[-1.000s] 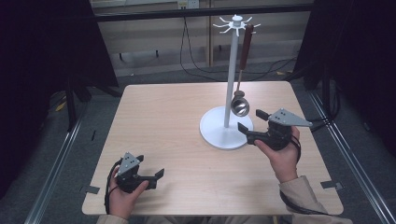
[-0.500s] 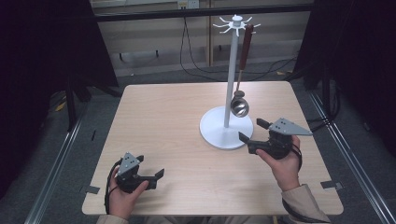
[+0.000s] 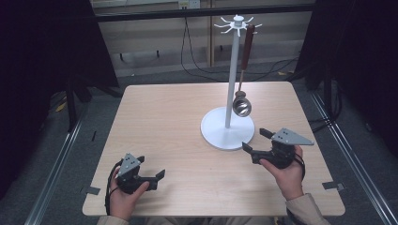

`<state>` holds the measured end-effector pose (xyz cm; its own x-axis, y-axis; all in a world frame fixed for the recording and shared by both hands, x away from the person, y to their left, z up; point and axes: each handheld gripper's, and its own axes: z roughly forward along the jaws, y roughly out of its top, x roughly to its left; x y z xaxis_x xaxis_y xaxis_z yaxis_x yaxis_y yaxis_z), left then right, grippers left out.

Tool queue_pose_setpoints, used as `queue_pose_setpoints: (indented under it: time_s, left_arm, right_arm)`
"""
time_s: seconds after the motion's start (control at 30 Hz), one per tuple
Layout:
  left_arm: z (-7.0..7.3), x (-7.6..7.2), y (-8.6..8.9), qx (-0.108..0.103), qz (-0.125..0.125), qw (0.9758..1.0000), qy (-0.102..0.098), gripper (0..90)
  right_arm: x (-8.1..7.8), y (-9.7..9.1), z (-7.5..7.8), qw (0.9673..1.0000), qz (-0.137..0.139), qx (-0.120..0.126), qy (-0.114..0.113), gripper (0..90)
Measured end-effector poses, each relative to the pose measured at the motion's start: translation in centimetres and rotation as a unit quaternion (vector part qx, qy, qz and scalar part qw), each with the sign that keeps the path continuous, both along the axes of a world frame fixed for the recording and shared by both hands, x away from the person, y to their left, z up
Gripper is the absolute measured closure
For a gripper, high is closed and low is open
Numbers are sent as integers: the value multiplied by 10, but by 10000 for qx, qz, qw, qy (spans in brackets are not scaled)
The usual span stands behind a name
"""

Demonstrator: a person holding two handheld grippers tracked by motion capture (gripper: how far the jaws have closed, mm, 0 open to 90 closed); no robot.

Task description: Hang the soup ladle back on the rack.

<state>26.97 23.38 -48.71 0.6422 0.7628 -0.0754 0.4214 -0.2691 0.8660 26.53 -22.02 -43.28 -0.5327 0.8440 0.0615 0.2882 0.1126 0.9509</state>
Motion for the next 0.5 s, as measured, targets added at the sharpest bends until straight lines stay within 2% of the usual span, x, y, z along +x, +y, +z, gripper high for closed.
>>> queue_pose_setpoints:
  time_s: [0.27, 0.5]
  left_arm:
    - [0, 0, 1, -6, 47, 10000, 16, 21]
    - [1, 1, 1, -29, 15, 10000, -10, 21]
  right_arm:
    - [-4, -1, -12, 9999, 40, -72, 93, 145]
    - [-6, 0, -17, 9997, 119, -196, 74, 139]
